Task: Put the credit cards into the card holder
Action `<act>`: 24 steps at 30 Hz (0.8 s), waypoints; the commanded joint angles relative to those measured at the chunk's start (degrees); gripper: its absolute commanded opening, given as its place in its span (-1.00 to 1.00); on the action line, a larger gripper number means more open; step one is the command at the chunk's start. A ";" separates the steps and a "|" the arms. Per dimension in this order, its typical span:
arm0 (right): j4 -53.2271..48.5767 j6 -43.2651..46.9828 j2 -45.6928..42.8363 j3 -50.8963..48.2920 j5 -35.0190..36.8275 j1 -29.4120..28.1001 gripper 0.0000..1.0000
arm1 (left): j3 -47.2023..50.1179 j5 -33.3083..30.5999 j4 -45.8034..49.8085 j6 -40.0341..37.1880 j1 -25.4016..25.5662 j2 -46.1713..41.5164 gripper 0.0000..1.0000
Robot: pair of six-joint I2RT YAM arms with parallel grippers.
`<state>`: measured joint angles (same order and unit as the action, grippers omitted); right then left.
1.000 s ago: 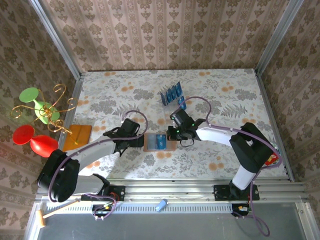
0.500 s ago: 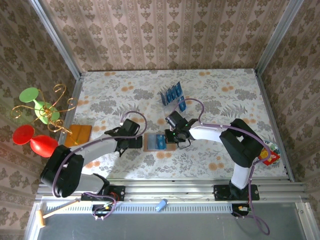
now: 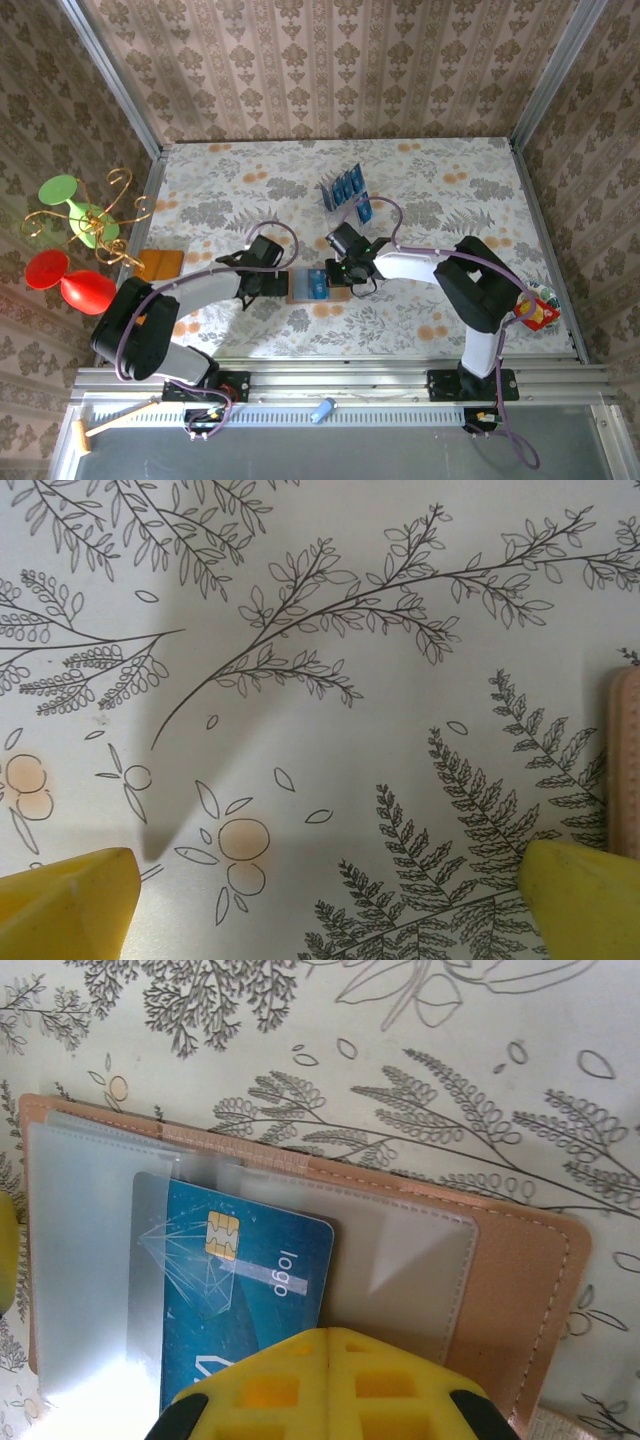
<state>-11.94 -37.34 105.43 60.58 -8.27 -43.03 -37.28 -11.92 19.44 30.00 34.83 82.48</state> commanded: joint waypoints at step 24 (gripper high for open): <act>5.48 -5.42 4.45 4.56 -5.35 -2.37 -1.00 | -0.07 2.91 -3.21 0.54 2.31 4.71 1.00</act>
<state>-9.06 -40.71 108.09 63.40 -10.90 -44.91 -37.93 -11.88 17.10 30.02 35.97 84.29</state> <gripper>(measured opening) 0.068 0.999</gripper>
